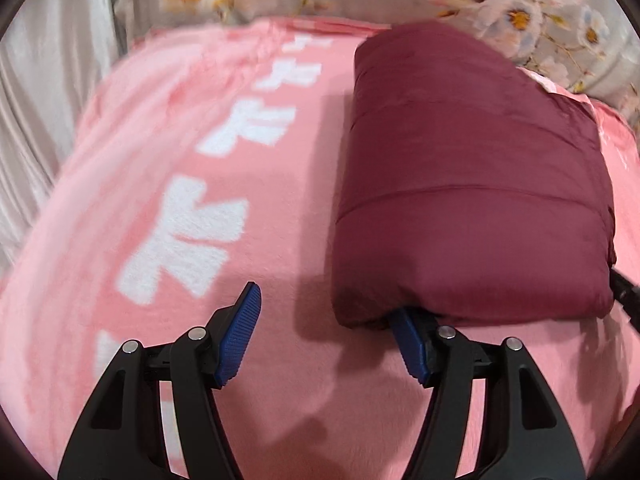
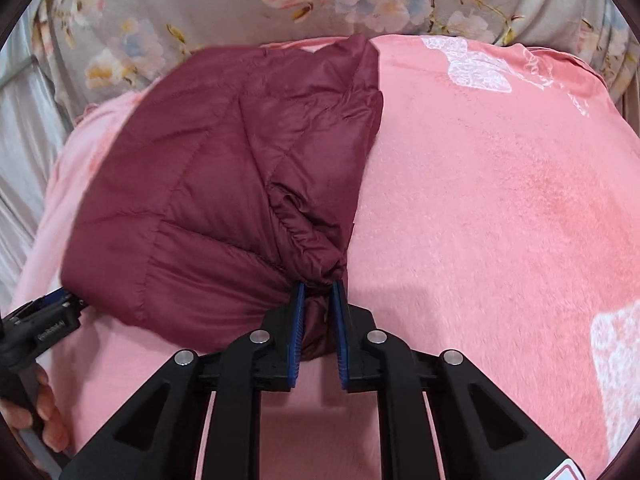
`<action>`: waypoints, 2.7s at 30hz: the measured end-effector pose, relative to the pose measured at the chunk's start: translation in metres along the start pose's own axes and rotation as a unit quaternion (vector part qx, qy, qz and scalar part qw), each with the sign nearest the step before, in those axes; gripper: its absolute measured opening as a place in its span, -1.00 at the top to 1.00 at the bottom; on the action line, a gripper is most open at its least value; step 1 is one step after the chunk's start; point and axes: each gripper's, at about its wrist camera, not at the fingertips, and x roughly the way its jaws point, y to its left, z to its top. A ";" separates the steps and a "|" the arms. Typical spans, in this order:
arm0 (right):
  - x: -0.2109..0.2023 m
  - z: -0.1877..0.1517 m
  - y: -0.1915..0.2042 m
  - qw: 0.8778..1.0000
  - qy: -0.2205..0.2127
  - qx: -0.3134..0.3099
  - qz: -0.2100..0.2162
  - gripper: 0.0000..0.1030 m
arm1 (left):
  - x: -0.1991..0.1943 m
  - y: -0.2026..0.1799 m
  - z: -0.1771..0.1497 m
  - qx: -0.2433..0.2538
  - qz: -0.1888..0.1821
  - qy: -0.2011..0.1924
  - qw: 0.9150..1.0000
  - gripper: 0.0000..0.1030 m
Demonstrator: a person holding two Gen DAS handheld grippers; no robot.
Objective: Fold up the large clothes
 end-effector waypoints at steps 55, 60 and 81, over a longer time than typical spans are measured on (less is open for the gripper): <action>-0.088 -0.112 0.035 0.994 -0.058 -0.048 -0.075 0.20 | -0.085 -0.050 -0.093 0.024 0.008 -0.115 0.993 -0.67; -0.089 -0.112 0.035 0.994 -0.060 -0.048 -0.076 0.20 | -0.086 -0.050 -0.093 0.024 0.009 -0.116 0.993 -0.67; -0.090 -0.112 0.033 0.994 -0.061 -0.047 -0.076 0.20 | -0.087 -0.049 -0.093 0.026 0.011 -0.119 0.992 -0.67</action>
